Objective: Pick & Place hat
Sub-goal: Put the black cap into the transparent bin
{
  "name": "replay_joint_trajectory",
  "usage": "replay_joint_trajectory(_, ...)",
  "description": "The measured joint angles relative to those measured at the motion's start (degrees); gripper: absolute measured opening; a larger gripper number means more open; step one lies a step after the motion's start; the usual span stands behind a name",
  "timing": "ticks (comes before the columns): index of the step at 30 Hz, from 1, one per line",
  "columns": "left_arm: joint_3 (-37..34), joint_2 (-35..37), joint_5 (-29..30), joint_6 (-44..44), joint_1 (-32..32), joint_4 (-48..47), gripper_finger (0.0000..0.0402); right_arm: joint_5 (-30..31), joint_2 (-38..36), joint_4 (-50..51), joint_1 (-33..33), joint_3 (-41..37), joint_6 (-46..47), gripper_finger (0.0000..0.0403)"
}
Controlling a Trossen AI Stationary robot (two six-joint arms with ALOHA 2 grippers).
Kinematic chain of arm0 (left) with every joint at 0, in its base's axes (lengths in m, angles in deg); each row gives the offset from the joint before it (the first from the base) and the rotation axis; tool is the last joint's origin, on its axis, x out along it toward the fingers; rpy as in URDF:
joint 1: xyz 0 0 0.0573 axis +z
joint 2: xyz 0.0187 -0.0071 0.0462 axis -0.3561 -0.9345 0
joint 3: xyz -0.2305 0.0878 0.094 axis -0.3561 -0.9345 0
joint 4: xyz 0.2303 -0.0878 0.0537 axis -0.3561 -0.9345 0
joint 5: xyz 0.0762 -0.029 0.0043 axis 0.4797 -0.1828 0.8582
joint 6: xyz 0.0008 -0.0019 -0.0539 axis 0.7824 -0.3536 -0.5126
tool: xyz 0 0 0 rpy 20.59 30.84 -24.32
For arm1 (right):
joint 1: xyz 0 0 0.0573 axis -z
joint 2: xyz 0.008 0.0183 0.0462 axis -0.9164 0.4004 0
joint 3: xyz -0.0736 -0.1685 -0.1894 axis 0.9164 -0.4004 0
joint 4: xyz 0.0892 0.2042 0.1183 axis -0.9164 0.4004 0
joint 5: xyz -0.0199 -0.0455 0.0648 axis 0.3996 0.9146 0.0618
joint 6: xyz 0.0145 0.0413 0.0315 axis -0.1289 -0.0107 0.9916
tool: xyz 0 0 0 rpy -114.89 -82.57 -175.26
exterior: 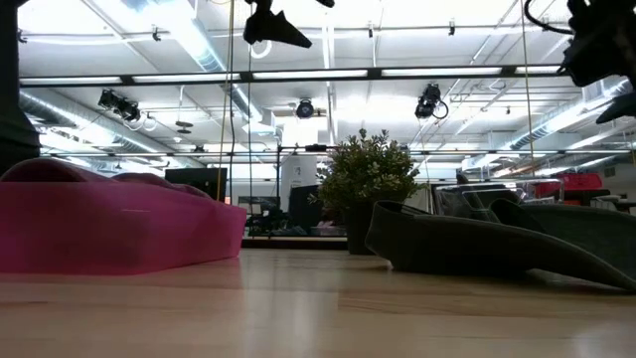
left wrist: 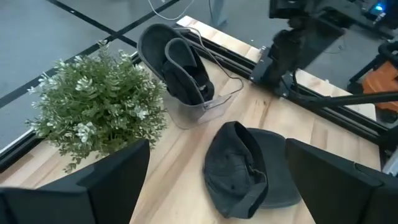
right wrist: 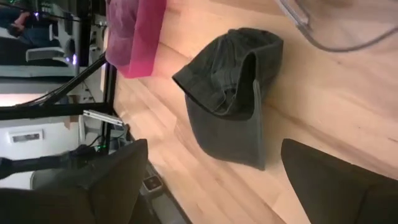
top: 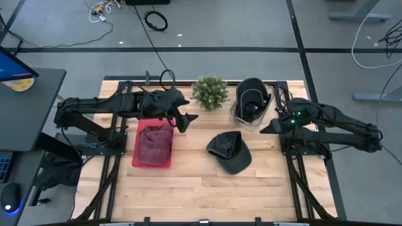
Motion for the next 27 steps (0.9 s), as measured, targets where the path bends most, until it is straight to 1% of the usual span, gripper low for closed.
replay_joint_trajectory(3, 0.0, -0.8, -0.2, 0.0, 0.7, 0.5, 0.0376, 3.7, -0.6, -0.3, -5.1, 0.0, 5.0, 0.0371)
replay_joint_trajectory(6, 0.0, -1.5, -1.8, 1.0, 1.2, 0.3, 0.0376, 7.5, -0.5, -0.3, -10.5, 0.0, 10.1, 0.0371)
replay_joint_trajectory(10, -0.1, -2.2, -2.3, 2.7, 1.3, 0.3, 0.0376, 12.3, 0.7, -0.4, -18.4, 0.0, 17.6, 0.0371)
replay_joint_trajectory(15, -0.1, -2.4, -2.2, 6.1, 1.3, 0.8, 0.0376, 17.5, 5.6, -1.6, -28.9, 0.0, 26.3, 0.0371)
replay_joint_trajectory(18, -0.1, -2.6, -2.1, 8.8, 1.3, 1.1, 0.0376, 18.6, 10.0, -4.5, -35.1, 0.3, 30.8, 0.0371)
replay_joint_trajectory(22, -0.1, -2.5, -2.1, 11.7, 2.2, 1.2, 0.0376, 21.4, 15.9, -4.0, -41.7, 5.0, 36.6, 0.0371)
replay_joint_trajectory(25, -0.1, -2.5, -2.1, 14.0, 3.4, 1.3, 0.0376, 26.1, 20.9, 2.2, -45.8, 11.5, 40.6, 0.0371)
replay_joint_trajectory(27, -0.1, -2.5, -3.3, 16.3, 4.3, 1.2, 0.0376, 29.4, 24.5, 7.5, -48.0, 16.6, 42.5, 0.0371)
